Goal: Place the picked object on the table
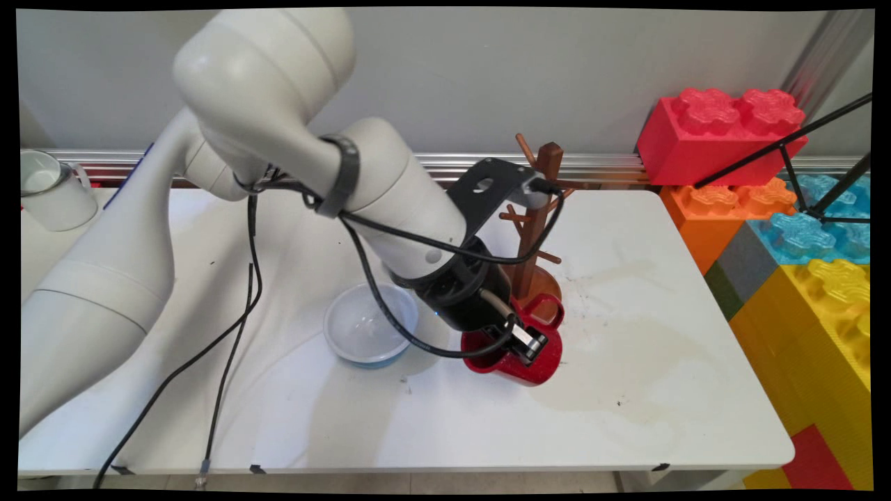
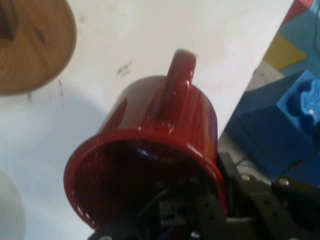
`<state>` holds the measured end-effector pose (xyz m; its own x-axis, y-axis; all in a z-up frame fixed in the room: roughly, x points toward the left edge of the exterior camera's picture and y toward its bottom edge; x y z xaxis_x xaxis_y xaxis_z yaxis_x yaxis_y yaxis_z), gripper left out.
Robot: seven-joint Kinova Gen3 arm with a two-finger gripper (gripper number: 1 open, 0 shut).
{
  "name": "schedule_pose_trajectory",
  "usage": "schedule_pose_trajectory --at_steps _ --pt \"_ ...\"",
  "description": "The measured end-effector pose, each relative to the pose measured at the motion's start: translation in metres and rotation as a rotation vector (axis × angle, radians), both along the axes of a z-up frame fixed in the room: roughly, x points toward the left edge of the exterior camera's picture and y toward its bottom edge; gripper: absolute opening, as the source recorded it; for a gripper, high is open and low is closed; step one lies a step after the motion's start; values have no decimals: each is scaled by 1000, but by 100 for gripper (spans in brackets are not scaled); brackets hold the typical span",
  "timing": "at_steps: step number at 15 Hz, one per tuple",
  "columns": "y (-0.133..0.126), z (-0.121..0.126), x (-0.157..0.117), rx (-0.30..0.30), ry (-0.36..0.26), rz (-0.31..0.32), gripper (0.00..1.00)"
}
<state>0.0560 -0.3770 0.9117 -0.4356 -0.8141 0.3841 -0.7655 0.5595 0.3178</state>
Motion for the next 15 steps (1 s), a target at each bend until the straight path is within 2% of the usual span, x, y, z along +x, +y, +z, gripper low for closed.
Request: schedule_pose_trajectory --at_steps 4,8,11,15 --pt "-6 3 -11 6 -101 -48 0" --pt "-8 1 -20 11 -176 -85 0" --pt "-9 -5 -28 18 -251 -114 0" --pt "-7 -15 -33 28 -317 -135 0"
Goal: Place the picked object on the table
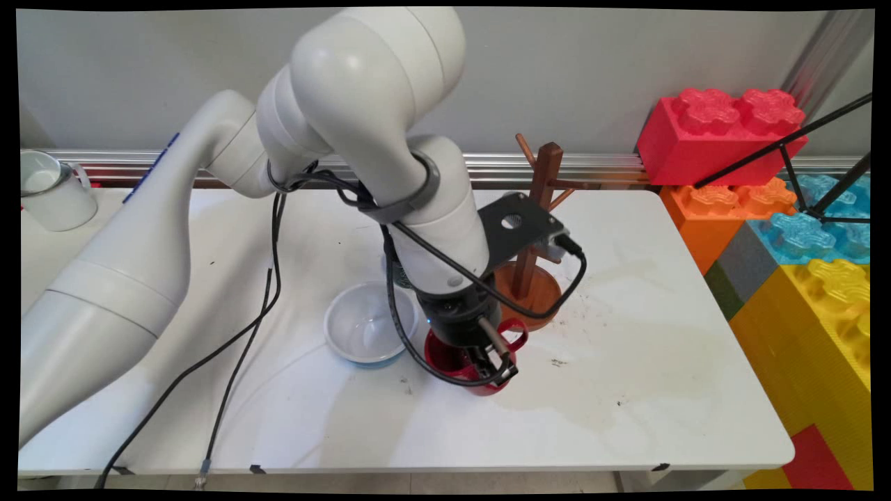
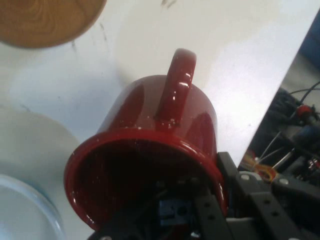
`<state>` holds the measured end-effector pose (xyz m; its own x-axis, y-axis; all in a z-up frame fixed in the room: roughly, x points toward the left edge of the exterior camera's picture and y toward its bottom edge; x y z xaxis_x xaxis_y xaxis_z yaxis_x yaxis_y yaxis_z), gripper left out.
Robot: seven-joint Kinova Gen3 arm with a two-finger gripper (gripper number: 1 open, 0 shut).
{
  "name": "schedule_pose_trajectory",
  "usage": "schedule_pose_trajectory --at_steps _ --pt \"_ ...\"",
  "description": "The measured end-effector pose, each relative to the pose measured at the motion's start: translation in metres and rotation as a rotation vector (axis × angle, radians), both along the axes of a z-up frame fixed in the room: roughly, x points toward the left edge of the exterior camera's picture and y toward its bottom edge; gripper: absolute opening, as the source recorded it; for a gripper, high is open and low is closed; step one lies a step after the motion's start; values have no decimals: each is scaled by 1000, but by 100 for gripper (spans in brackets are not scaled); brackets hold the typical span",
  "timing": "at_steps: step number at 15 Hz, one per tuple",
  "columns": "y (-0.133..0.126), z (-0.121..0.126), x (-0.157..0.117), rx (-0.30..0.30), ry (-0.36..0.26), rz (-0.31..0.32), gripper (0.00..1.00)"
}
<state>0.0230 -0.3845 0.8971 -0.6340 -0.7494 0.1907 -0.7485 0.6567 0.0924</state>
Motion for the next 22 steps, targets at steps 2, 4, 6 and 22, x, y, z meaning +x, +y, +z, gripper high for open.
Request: schedule_pose_trajectory --at_steps 2,4,6,22 --pt "1 -7 -3 7 -35 -6 0" --pt "1 -14 -9 11 -60 -8 0" --pt "-2 -21 -16 13 -82 -9 0" --pt "-18 -63 -51 0 -135 -25 100"
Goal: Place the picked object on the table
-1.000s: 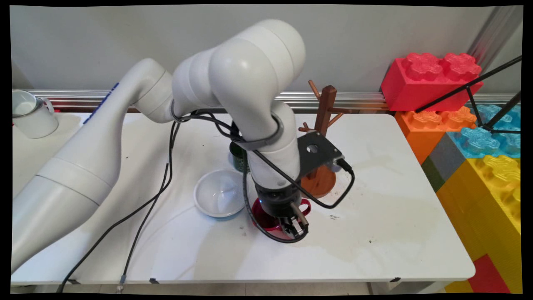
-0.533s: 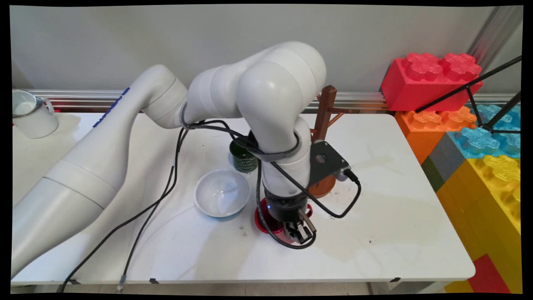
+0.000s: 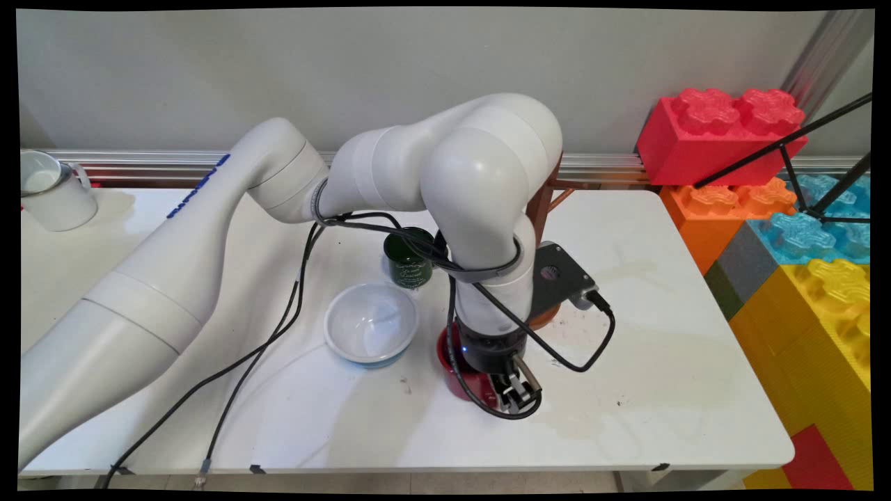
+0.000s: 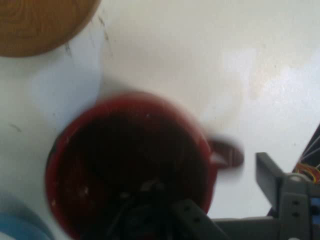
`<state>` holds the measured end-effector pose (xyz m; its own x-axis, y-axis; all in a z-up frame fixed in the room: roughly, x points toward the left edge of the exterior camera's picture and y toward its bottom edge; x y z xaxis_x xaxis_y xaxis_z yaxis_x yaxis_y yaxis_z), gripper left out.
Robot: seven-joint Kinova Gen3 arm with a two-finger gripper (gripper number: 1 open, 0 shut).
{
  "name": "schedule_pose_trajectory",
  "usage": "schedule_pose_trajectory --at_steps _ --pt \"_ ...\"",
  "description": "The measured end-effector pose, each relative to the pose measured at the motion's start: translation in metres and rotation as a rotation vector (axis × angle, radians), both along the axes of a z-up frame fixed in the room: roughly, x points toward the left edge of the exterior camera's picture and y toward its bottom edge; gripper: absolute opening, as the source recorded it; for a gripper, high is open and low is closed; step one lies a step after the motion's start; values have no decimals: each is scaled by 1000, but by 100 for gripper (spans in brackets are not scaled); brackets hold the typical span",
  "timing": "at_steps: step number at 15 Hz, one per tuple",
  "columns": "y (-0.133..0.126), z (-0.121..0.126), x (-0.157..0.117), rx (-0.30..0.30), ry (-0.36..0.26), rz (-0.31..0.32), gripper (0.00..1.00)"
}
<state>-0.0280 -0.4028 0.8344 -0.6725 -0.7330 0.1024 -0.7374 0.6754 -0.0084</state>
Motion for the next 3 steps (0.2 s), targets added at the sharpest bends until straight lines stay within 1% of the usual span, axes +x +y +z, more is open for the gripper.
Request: schedule_pose_trajectory --at_steps 3 --pt "-4 -4 -1 -14 9 7 100"
